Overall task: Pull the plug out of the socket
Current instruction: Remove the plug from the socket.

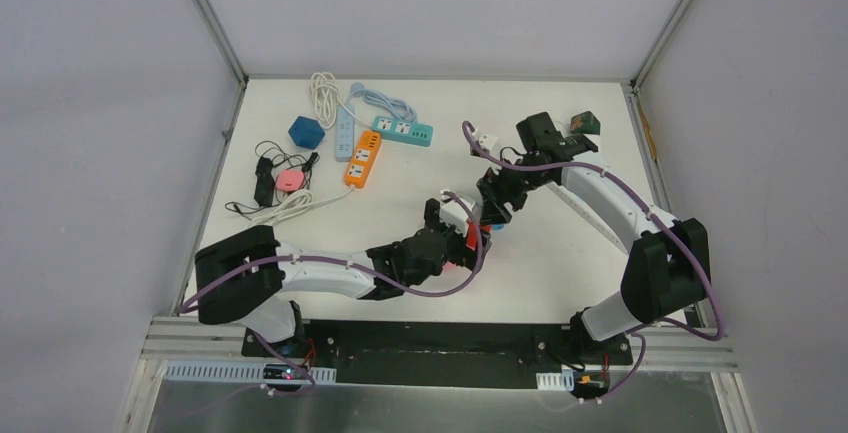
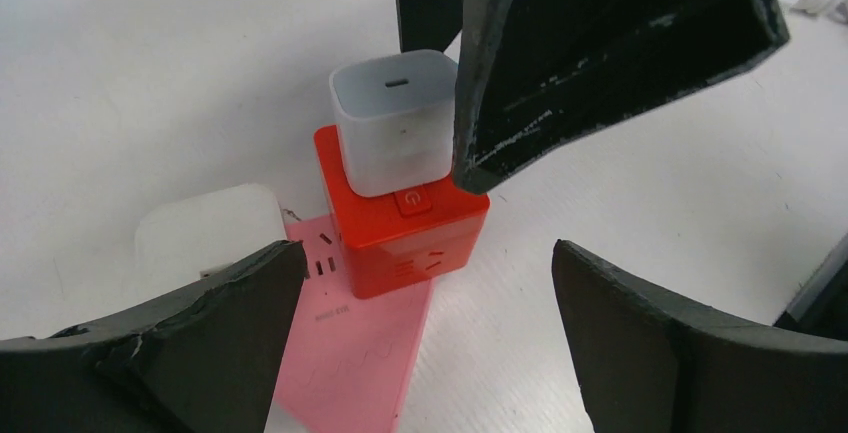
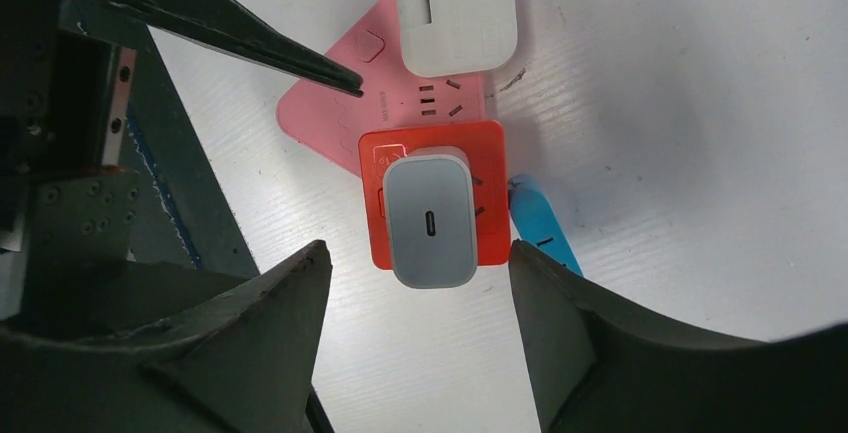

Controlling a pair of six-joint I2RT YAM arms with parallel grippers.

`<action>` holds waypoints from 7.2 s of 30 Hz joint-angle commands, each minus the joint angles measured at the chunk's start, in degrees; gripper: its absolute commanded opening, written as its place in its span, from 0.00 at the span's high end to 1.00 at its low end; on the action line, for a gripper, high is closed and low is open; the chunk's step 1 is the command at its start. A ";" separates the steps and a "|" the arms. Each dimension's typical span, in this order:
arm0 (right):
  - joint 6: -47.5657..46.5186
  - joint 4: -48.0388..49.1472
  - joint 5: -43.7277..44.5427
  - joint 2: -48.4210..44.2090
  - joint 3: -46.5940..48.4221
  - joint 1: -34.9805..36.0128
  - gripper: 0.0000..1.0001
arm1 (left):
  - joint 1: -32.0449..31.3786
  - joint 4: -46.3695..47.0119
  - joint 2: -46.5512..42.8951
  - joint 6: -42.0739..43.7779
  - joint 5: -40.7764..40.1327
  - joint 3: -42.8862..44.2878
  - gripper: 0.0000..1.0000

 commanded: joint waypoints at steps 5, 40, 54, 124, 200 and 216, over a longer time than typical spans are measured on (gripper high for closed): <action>2.33 1.41 -0.60 -0.08 3.01 -0.57 0.31 | -1.36 4.77 6.96 0.38 -8.53 6.00 0.04; 7.59 5.36 2.66 -1.85 1.72 0.16 0.36 | 2.78 20.32 14.14 10.24 11.13 -1.99 0.86; 10.63 4.52 8.35 -1.06 1.18 6.16 0.57 | 7.39 22.58 15.07 9.90 16.82 -3.24 1.00; 9.66 1.46 4.65 -0.47 0.26 5.98 1.00 | 9.41 24.44 15.16 9.56 19.26 -6.23 1.00; 11.75 3.49 10.65 -2.55 -0.07 10.67 1.00 | 11.74 23.52 17.22 8.75 23.27 -5.90 1.00; 10.34 2.63 0.58 -2.87 -0.50 12.53 1.00 | 12.05 24.58 17.56 8.21 24.40 -6.23 1.00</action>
